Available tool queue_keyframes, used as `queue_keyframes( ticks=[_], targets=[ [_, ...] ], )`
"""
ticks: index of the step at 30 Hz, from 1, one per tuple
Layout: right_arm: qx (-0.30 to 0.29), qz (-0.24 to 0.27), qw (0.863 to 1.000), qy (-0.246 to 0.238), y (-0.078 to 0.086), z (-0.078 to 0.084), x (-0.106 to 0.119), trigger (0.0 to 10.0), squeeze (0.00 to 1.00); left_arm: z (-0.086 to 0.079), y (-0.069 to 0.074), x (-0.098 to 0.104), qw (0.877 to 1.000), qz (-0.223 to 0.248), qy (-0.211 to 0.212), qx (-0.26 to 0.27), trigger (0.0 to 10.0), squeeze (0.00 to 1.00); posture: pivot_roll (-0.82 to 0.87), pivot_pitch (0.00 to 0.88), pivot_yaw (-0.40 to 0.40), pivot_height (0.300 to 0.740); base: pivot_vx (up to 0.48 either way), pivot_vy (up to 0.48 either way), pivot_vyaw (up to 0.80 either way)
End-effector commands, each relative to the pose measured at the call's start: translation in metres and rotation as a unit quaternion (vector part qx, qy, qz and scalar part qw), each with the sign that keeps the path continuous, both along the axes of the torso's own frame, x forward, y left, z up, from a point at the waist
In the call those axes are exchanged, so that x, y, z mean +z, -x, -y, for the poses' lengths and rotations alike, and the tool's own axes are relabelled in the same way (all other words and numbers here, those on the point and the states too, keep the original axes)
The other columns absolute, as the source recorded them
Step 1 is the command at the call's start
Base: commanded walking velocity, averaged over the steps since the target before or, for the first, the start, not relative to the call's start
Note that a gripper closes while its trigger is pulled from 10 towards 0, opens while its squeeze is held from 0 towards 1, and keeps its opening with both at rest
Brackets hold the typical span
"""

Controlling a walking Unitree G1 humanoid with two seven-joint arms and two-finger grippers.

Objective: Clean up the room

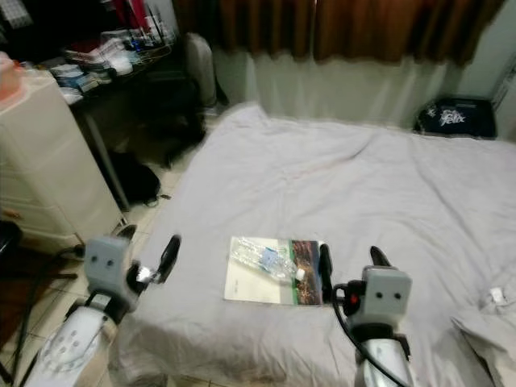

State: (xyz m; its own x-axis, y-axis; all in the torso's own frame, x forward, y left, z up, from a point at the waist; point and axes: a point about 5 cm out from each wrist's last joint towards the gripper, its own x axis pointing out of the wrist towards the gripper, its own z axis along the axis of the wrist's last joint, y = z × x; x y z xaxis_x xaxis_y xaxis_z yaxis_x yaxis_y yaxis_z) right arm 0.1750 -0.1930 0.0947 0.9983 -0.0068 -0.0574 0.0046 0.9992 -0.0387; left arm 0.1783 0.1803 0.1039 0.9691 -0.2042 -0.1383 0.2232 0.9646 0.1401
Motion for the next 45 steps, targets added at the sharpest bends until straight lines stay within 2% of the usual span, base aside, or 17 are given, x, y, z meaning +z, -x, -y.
queue_keyframes(
  ticks=[1, 2, 5, 8, 14, 19, 26, 30, 34, 38, 41, 45],
  targets=[
    [0.013, 0.000, 1.000, 0.013, 0.004, 0.004, 0.001, 10.0, 0.00, 0.004, 0.007, 0.002, 0.999, 0.020, -0.013, -0.025, 10.0, 0.00, 0.01, 0.000, -0.023, 0.740, 0.000, 0.000, 0.00],
    [0.015, -0.004, 1.000, 0.019, 0.007, 0.007, 0.000, 10.0, 0.00, 0.006, 0.011, 0.001, 0.999, 0.022, -0.018, -0.031, 10.0, 0.00, 0.01, 0.000, -0.030, 0.740, 0.000, 0.000, 0.00],
    [0.013, -0.023, 0.999, 0.029, 0.021, 0.012, -0.007, 10.0, 0.00, 0.017, 0.001, 0.008, 0.999, 0.046, -0.003, -0.022, 10.0, 0.00, 0.02, 0.000, -0.048, 0.740, 0.000, 0.000, 0.00],
    [0.002, -0.027, 0.999, 0.032, 0.026, 0.014, -0.008, 10.0, 0.00, 0.021, -0.003, 0.014, 0.998, 0.056, 0.007, -0.021, 10.0, 0.00, 0.02, 0.000, -0.053, 0.740, 0.000, 0.000, 0.00],
    [0.005, -0.039, 0.998, 0.045, 0.032, 0.021, -0.011, 10.0, 0.00, 0.023, 0.002, 0.005, 0.998, 0.036, 0.026, -0.033, 10.0, 0.00, 0.01, 0.000, -0.038, 0.740, 0.000, 0.000, 0.00],
    [0.006, -0.032, 0.998, 0.047, 0.020, 0.013, -0.011, 10.0, 0.00, 0.028, -0.008, 0.004, 0.998, 0.041, 0.021, -0.048, 10.0, 0.00, 0.00, 0.000, -0.026, 0.740, 0.000, 0.000, 0.00],
    [0.009, -0.032, 0.998, 0.044, 0.005, 0.008, -0.016, 10.0, 0.00, 0.024, -0.025, -0.001, 0.999, 0.029, -0.001, -0.041, 10.0, 0.00, 0.00, 0.000, -0.013, 0.740, 0.000, 0.000, -0.75],
    [0.001, -0.035, 0.999, 0.024, -0.002, 0.008, -0.018, 10.0, 0.00, 0.026, -0.028, -0.003, 0.999, 0.020, 0.019, -0.034, 10.0, 0.00, 0.00, 0.000, -0.014, 0.740, 0.000, 0.000, 0.00],
    [-0.019, -0.028, 0.999, -0.009, -0.003, 0.014, -0.018, 10.0, 0.00, 0.023, -0.024, -0.007, 0.998, 0.004, 0.063, -0.006, 10.0, 0.00, 0.01, 0.000, -0.026, 0.740, 0.000, 0.000, 0.00],
    [-0.019, -0.028, 0.999, -0.009, -0.007, 0.015, -0.020, 10.0, 0.00, 0.023, -0.026, -0.010, 0.998, 0.003, 0.064, 0.002, 10.0, 0.00, 0.01, 0.000, -0.028, 0.740, 0.000, 0.000, 0.00],
    [-0.011, -0.019, 1.000, -0.006, -0.012, 0.014, -0.018, 10.0, 0.00, 0.022, -0.031, -0.008, 0.998, 0.015, 0.056, 0.011, 10.0, 0.00, 0.01, 0.000, -0.034, 0.740, 0.000, 0.000, 0.00],
    [-0.025, 0.010, 1.000, -0.008, -0.006, 0.020, -0.010, 10.0, 0.00, 0.019, -0.023, 0.004, 0.997, 0.075, 0.014, 0.005, 10.0, 0.00, 0.02, 0.000, -0.039, 0.740, 0.000, 0.000, 0.00]
  ],
)
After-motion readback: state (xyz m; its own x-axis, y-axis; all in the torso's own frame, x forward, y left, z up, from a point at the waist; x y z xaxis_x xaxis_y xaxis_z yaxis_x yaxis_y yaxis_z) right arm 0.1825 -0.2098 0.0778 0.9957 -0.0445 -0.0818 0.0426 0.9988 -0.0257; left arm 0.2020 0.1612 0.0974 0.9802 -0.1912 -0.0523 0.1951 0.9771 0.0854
